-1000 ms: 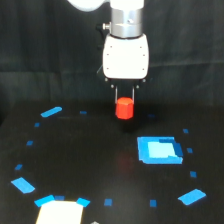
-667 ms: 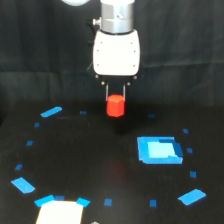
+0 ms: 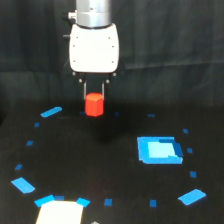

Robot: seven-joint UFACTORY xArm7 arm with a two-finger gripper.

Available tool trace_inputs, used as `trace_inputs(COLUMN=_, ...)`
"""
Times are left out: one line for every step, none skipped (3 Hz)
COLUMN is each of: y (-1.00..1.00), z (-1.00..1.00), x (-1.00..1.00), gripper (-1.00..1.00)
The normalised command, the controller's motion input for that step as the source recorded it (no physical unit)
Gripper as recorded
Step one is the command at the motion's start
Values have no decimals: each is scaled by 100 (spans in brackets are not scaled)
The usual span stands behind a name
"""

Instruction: Pick up the red object from the table

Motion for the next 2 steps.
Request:
trace_inputs(y=2, z=-100, x=-13, gripper=-60)
trace_inputs(y=-12, z=-100, x=-10, gripper=-63)
